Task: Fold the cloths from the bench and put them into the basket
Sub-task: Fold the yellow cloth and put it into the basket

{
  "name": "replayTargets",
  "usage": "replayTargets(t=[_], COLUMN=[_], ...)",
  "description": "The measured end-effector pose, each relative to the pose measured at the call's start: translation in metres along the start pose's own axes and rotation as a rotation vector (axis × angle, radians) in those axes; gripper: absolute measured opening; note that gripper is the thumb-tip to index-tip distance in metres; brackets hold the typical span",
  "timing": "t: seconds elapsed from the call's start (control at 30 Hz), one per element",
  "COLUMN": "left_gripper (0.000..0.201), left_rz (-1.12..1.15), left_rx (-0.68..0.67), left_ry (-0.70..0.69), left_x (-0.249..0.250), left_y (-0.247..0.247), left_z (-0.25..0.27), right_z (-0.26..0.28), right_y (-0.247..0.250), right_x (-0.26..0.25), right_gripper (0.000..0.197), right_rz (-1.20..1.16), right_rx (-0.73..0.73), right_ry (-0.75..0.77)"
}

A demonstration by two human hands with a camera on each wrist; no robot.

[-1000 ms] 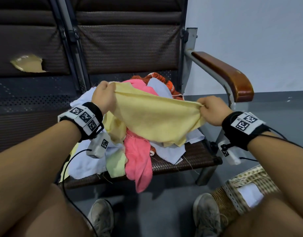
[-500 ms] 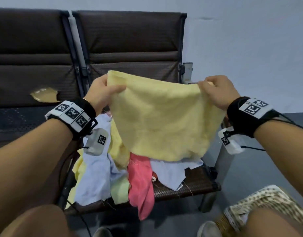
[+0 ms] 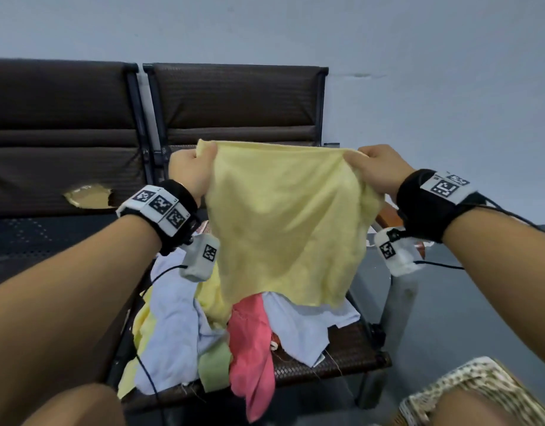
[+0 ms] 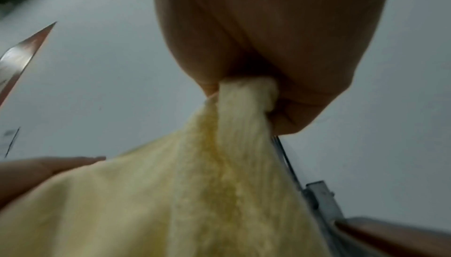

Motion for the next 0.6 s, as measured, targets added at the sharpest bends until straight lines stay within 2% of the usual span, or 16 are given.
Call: replayTargets(t=[0.07, 0.17, 0.27, 0.33, 0.4, 0.47, 0.53, 0.6], left_gripper=[0.048, 0.048, 0.053, 0.054, 0.047, 0.024, 0.017, 0.027], left_rz=[-0.022, 0.065, 0.1, 0.066, 0.043, 0.13, 0.209, 0.192], left_rx=[0.009, -0.179, -0.341, -0.422, -0.516, -0.593, -0.497, -0.344], left_ry=[0.036, 0.083, -0.003, -0.074, -0.091, -0.013, 0.062, 0.045], left_x=[0.007, 0.015, 0.02, 0.023, 0.024, 0.027, 0.029, 0.027], left_y=[-0.017, -0.054, -0.086, -0.095, -0.096, -0.092, -0.087, -0.081], left_z=[0.01, 0.037, 0.073, 0.093, 0.102, 0.105, 0.1, 0.09], right_z=[0.002, 0.008, 0.015, 0.021, 0.025, 0.027, 0.028, 0.03], right_y=[-0.014, -0.038, -0.056, -0.06, -0.059, -0.055, -0.05, -0.048], right_x=[-0.006, -0.018, -0.027, -0.029, -0.025, -0.019, -0.013, -0.011], right_gripper=[0.028, 0.029, 0.031, 0.039, 0.042, 0.027, 0.023, 0.029], right_rz=[-0.207, -0.316, -0.456, -0.58, -0.527, -0.389, -0.33, -0.37], right_rx=[-0.011, -0.094, -0.157, -0.244, -0.314, -0.293, -0.259, -0.322], right_ry=[-0.106, -0.189, -0.214, -0.26, -0.254, -0.237, -0.236, -0.18])
Point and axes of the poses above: each hand's wrist, its own z-axis away from the middle knuckle, its own y-axis out of the back of the hand, x = y × z, the point moved 2 cm from there along -z, towards the middle knuckle, and after that the axes turned 5 degrees about -x, right-handed, at the moved point
